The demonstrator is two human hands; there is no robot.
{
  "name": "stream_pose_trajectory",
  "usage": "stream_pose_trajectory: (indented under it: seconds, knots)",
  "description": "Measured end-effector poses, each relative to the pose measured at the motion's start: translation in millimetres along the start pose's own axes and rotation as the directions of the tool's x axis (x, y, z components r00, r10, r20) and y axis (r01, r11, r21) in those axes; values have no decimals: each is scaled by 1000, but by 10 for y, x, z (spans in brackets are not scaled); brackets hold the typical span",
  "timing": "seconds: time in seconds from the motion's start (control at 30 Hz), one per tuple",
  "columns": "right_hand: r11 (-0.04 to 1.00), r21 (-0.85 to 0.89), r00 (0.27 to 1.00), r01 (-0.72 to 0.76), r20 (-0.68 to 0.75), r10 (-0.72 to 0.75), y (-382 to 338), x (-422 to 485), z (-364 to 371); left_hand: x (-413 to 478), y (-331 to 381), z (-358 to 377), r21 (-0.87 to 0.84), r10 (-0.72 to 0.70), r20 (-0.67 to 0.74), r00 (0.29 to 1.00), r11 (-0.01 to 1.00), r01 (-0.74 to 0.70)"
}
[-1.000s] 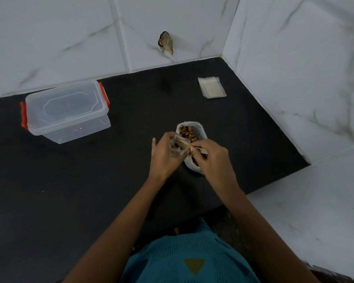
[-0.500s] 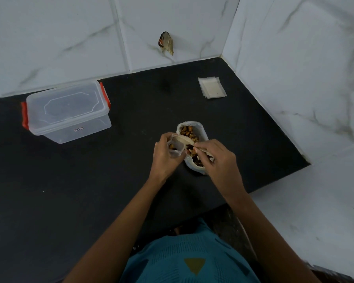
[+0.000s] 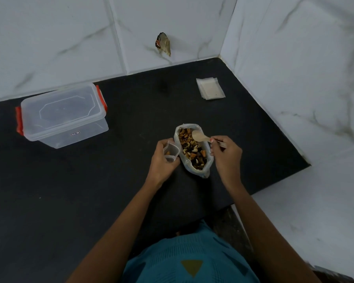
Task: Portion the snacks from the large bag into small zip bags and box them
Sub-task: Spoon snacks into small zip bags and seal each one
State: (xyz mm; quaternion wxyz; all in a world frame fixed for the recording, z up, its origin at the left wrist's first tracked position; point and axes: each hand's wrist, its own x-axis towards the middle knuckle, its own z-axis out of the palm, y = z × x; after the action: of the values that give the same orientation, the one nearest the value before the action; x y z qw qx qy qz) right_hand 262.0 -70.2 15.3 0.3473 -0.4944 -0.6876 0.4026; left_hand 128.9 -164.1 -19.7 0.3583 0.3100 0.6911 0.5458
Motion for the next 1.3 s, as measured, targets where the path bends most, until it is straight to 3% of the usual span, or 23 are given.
stream_pose_trajectory:
  seconds: [0.2,0.6,0.77,0.97,1.3]
  knots:
    - [972,-194,992,130,23,-128,119,132,250,121,-61,10,-67,-60,64,996,996,64]
    - [921,-264,958,286,77,-276,239,201,264,244,-97,41,-100,-103,126,987,988,116]
    - [964,-202,985,173,46,-167,211,273,309,268,-75,43,-83,-99,151,984,990,113]
    - [975,-186,986,117,135,-93,182,283,164,279,-72,24,-102,-113,155,981,986,130]
    - [993,-85,985,-87,140,99,101,282,234,276,-64,33,-143,-132,161,978,977,156]
